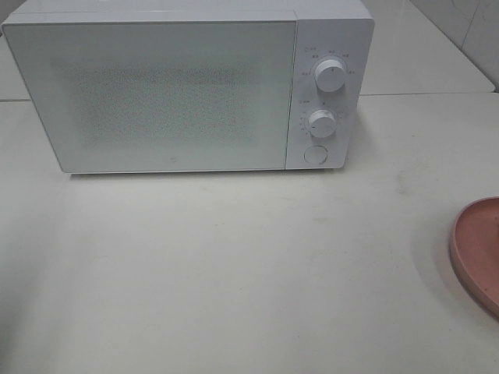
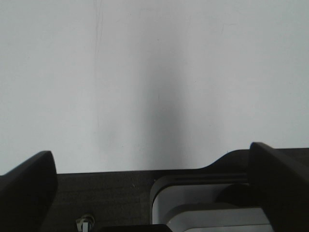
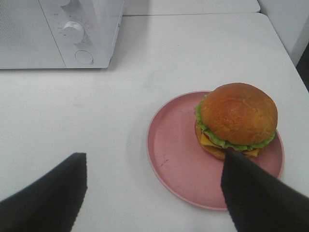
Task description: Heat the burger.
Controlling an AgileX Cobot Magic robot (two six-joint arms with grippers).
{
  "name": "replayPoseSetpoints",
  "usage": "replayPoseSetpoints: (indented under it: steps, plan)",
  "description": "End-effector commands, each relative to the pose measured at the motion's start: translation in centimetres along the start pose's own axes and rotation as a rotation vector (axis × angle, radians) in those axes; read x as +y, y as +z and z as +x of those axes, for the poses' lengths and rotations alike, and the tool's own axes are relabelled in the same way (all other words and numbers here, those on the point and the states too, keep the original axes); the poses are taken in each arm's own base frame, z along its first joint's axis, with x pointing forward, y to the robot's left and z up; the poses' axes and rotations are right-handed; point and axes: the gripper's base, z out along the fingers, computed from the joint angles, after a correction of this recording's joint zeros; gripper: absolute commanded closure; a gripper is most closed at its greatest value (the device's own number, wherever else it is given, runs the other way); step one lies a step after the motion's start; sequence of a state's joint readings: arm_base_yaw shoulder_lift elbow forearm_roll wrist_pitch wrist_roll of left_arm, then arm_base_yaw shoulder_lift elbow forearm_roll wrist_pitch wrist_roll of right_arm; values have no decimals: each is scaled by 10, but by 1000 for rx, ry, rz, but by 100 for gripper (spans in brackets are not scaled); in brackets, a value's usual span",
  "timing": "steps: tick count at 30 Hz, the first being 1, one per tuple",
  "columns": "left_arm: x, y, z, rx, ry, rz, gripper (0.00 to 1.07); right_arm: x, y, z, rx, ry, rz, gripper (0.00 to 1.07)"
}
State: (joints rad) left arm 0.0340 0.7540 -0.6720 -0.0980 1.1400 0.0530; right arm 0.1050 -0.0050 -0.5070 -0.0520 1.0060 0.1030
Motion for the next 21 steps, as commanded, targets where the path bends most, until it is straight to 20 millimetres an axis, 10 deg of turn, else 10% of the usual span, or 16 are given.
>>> replayPoseSetpoints:
  steps: [1,21]
  plan:
    - [-1,-9,24,-130,3,-1,6,-1,-3,2,-40,-3,7,32]
    - [-5,-43,102,-626,45,-10,6,-1,-3,2,-40,-3,7,32]
